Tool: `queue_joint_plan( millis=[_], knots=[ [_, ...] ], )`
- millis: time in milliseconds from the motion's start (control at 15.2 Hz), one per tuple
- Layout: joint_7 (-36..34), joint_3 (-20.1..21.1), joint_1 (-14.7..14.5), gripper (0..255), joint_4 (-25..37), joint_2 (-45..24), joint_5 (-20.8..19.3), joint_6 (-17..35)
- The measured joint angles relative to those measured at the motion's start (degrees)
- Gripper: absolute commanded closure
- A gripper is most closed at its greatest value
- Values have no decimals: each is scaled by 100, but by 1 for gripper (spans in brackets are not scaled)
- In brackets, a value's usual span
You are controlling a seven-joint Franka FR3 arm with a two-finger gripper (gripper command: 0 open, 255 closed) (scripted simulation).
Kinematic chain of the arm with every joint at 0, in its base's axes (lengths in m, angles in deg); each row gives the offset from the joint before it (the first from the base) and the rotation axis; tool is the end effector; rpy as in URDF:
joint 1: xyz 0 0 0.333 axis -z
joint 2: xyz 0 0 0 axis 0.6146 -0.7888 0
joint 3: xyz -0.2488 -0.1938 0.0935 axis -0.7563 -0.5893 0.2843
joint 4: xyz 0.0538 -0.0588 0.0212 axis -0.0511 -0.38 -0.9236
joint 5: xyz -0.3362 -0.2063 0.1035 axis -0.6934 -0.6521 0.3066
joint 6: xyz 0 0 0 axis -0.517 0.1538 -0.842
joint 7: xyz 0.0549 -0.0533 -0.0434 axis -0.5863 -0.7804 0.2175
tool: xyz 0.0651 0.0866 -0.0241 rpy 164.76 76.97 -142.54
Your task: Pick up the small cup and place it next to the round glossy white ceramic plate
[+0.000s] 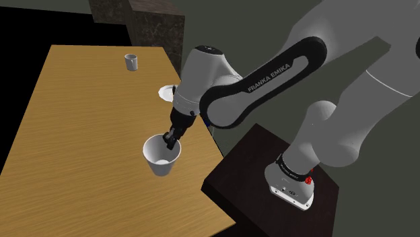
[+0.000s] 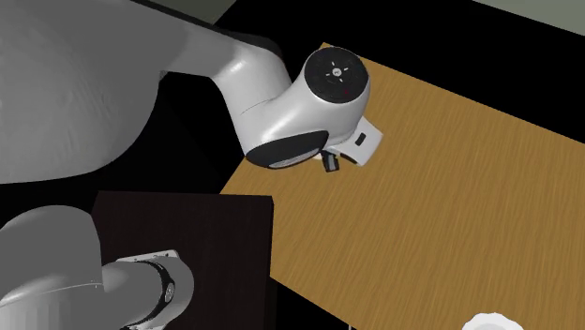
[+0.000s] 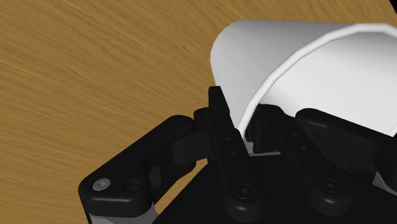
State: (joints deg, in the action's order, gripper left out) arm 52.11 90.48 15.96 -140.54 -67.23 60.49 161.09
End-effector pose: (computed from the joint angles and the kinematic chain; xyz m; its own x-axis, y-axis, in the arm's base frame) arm 0.3784 0.2859 0.3233 0.9744 0.1882 0.1231 0.2106 -0.9557 -0.2057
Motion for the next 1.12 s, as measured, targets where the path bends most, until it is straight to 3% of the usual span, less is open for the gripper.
queue_joint_plan(
  millis=[660, 1122],
  knots=[
    [1034, -658, 553, 255, 831, -514, -116, -520],
    [1764, -1075, 1003, 255, 1966, -1347, -210, -980]
  ],
)
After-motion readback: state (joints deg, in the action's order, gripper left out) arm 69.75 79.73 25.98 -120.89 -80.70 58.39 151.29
